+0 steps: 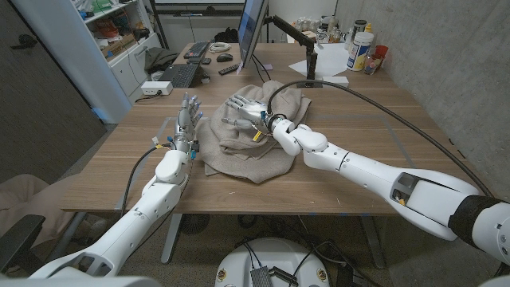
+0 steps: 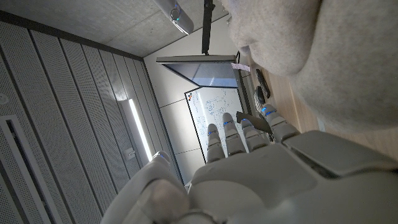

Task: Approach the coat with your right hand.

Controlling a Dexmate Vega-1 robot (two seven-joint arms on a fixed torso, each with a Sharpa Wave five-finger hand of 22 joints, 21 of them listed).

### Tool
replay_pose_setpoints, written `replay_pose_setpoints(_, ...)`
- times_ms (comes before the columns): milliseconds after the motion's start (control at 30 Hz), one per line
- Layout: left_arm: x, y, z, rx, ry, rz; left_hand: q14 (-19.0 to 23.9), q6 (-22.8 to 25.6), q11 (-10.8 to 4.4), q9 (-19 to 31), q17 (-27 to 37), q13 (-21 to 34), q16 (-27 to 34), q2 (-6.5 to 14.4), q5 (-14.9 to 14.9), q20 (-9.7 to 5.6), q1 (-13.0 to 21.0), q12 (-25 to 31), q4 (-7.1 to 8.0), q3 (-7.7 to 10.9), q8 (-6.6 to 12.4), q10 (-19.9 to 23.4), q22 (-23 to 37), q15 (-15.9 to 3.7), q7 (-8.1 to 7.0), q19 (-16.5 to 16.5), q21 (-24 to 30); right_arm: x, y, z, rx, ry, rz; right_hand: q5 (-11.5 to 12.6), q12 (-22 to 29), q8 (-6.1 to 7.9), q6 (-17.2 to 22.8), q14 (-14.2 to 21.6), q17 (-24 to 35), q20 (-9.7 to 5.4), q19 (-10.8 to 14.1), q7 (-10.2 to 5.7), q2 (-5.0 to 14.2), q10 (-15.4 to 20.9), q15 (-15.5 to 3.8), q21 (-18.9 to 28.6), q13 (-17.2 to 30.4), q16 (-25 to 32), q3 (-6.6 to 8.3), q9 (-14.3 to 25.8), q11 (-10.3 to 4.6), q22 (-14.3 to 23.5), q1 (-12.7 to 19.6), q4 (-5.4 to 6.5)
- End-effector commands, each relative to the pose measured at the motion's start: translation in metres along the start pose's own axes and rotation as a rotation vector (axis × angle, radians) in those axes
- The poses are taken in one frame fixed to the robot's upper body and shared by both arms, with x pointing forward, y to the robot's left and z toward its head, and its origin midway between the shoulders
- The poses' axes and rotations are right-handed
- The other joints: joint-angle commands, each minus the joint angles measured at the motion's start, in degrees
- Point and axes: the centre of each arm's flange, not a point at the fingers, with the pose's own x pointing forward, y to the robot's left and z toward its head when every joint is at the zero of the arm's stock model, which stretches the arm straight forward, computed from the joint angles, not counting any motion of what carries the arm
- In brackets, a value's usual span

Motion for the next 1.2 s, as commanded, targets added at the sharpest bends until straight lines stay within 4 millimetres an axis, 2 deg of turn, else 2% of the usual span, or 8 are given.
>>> replay_pose_setpoints(33,0.0000,-0.0009,0.0002,-0.001,-0.001,-0.002,0.3,0.4,0.17,0.1,0.0,0.2,0.0,-0.4,0.2,0.19,0.2,0.1,-0.03,-0.34,0.26,0.6,0.1,0.03,0.21,0.3,0.0,0.0011,0.0042,0.0007,-0.027,0.006,0.004,0.3,-0.1,0.04,-0.5,-0.4,0.2,-0.11,-0.4,-0.16,-0.06,-0.7,-2.48,-0.2,0.1,-0.2,-0.24,0.3,-0.15,0.0,-0.4,0.02)
replay_pose_setpoints(767,-0.0001,-0.0013,0.0005,-0.002,-0.001,-0.001,0.2,0.5,0.09,0.1,0.0,0.2,-0.1,-0.4,0.2,0.12,0.2,0.0,-0.08,-0.48,0.24,0.5,0.1,0.06,0.20,0.3,-0.1,0.0046,0.0103,0.0038,-0.030,0.008,0.021,0.3,0.0,0.03,-0.7,-1.0,0.2,0.01,-0.8,-0.30,-0.01,-1.1,-2.27,-0.1,0.1,-0.2,-0.36,0.4,-0.34,0.0,-0.4,0.16)
replay_pose_setpoints(1200,-0.0004,-0.0012,0.0005,-0.007,-0.004,-0.004,0.2,0.5,0.05,0.1,0.0,0.2,-0.1,-0.4,0.2,0.08,0.2,0.0,-0.09,-0.57,0.24,0.5,0.1,0.09,0.18,0.3,-0.1,0.0069,0.0117,0.0041,-0.053,0.022,0.035,0.3,0.0,-0.05,-1.2,-1.8,0.2,0.78,-1.1,-0.40,-0.21,-1.6,-2.10,0.0,0.1,-0.4,-0.56,0.4,-0.25,0.0,-0.5,0.20)
